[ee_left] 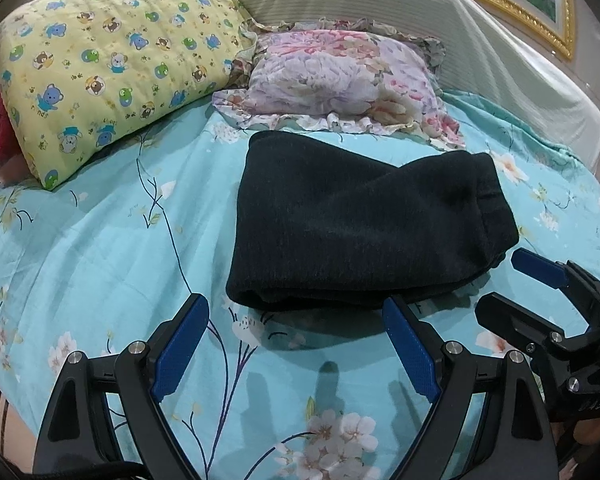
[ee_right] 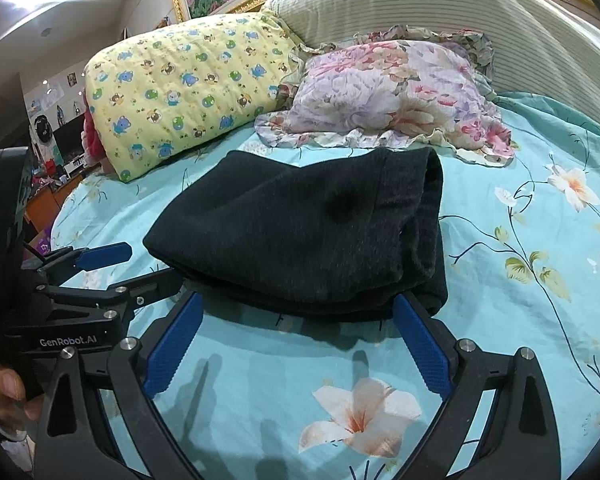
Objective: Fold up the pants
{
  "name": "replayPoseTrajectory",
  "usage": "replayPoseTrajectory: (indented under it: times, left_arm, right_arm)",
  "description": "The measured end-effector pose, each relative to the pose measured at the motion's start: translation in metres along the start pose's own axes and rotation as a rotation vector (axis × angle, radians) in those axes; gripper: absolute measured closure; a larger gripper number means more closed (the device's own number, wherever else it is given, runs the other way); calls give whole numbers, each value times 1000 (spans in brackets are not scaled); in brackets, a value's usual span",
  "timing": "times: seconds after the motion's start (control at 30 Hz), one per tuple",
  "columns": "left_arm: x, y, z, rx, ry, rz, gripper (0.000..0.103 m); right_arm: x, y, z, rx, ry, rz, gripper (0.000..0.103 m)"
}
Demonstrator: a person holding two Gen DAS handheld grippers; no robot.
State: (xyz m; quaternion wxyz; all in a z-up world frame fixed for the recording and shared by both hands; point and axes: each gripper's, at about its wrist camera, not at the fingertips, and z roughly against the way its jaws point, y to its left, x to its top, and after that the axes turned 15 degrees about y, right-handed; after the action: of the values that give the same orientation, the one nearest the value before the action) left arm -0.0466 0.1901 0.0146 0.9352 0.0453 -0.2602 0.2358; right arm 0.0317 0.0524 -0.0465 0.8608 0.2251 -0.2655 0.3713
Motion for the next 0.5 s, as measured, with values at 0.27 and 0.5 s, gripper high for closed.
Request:
replayPoseTrajectory:
  times: [0.27, 0.5]
  left_arm:
    - [8, -1, 3, -1, -12, 4, 14]
    - [10, -1, 1, 1, -4, 2, 14]
  right_arm:
    - [8, -2, 3, 0, -9, 3, 7]
    - [9, -7, 4, 7, -12, -13, 7]
